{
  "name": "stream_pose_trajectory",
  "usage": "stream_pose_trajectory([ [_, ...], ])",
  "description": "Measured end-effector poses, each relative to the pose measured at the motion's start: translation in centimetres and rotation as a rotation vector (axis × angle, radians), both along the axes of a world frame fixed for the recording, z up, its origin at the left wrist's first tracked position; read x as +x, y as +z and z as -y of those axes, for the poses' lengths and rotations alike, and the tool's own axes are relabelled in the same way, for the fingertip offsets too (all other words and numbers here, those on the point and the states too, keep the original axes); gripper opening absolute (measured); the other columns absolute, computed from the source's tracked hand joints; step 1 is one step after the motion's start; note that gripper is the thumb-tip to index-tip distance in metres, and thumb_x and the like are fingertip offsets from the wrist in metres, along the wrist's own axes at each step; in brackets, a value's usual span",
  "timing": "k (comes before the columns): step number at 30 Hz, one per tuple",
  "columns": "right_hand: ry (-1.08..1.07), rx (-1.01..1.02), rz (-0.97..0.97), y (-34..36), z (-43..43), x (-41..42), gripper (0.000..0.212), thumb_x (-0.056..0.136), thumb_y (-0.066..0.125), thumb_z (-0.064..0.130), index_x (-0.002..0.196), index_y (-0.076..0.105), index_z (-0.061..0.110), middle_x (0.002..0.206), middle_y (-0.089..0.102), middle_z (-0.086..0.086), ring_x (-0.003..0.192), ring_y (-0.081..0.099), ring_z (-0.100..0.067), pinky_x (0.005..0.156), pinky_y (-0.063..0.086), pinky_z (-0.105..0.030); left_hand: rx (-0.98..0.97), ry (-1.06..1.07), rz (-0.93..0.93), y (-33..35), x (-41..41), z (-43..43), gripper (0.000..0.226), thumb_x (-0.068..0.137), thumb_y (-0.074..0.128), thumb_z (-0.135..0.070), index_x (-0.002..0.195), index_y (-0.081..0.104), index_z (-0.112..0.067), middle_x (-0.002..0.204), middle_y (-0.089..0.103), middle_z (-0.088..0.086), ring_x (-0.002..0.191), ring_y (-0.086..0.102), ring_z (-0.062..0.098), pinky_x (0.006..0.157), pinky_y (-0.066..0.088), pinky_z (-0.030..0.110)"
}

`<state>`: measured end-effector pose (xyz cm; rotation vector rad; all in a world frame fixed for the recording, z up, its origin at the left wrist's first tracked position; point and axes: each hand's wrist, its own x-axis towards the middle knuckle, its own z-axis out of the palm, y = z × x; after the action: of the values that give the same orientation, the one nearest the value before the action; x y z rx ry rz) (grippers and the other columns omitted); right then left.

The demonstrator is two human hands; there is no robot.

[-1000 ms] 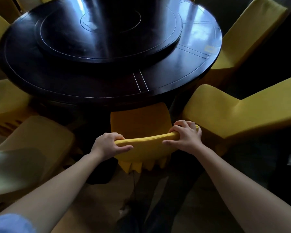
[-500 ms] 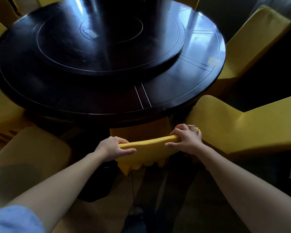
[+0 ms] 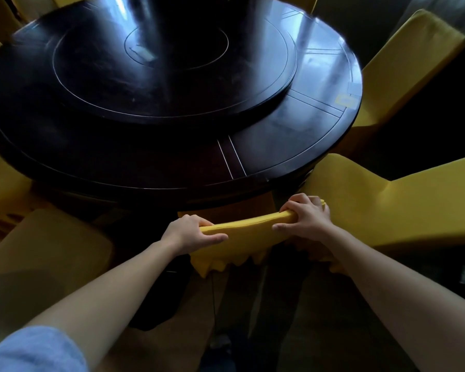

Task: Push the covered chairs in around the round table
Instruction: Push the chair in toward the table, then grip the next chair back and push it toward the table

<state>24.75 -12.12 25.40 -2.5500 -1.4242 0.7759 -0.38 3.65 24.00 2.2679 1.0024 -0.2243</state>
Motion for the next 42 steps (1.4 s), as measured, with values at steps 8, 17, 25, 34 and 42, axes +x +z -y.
stream_pose_trajectory([
  [8, -0.149, 0.04, 0.015, -0.4, 0.8, -2.5, 0.066, 0.076, 0.06, 0.064, 0.132, 0.04, 0.033, 0.152, 0.017, 0.0, 0.144, -0.001, -0.027, 0.115, 0.001, -0.059, -0.019, -0.012, 0.0, 0.1, -0.4, 0.1, 0.071, 0.07, 0.053, -0.074, 0.116, 0.066, -0.022, 0.103, 0.069, -0.006, 0.083, 0.063, 0.007, 0.069, 0.058, 0.023],
  [17, -0.162, 0.091, 0.073, -0.2, 4.6, -6.2, 0.064, 0.097, 0.031, 0.051, 0.15, 0.0, 0.033, 0.159, -0.012, 0.01, 0.143, -0.02, -0.014, 0.116, -0.007, -0.054, -0.18, -0.116, -0.215, 1.1, 0.7, -0.3, 0.078, 0.08, 0.031, -0.075, 0.129, 0.055, -0.02, 0.13, 0.058, 0.003, 0.114, 0.054, 0.019, 0.094, 0.044, 0.031],
  [25, -0.243, 0.043, 0.133, -0.1, 11.5, -5.8, 0.065, 0.096, 0.029, 0.054, 0.15, -0.001, 0.033, 0.159, -0.013, 0.008, 0.144, -0.018, -0.015, 0.115, -0.007, -0.049, -0.154, -0.355, 0.041, 4.4, 6.6, 5.0, 0.072, 0.084, 0.029, -0.069, 0.145, 0.031, -0.032, 0.152, 0.034, -0.004, 0.136, 0.036, 0.02, 0.108, 0.031, 0.037],
  [34, -0.407, 0.131, 0.23, 3.2, 20.0, 0.5, 0.065, 0.096, 0.029, 0.054, 0.15, -0.001, 0.033, 0.158, -0.014, 0.009, 0.144, -0.02, -0.014, 0.116, -0.008, -0.051, 0.193, -0.707, 0.138, 5.3, 17.6, 15.4, 0.066, 0.093, 0.027, -0.058, 0.149, -0.003, -0.036, 0.156, -0.017, -0.011, 0.144, -0.018, 0.012, 0.118, -0.011, 0.043],
  [42, -0.606, 0.134, 0.255, 4.4, 31.4, 8.8, 0.064, 0.096, 0.029, 0.054, 0.15, 0.002, 0.033, 0.159, -0.012, 0.008, 0.143, -0.02, -0.013, 0.115, -0.013, -0.047, 0.285, -0.931, 0.171, 7.2, 31.0, 26.6, 0.07, 0.094, 0.025, -0.058, 0.147, -0.013, -0.033, 0.142, -0.032, -0.01, 0.133, -0.03, 0.011, 0.113, -0.016, 0.044],
])
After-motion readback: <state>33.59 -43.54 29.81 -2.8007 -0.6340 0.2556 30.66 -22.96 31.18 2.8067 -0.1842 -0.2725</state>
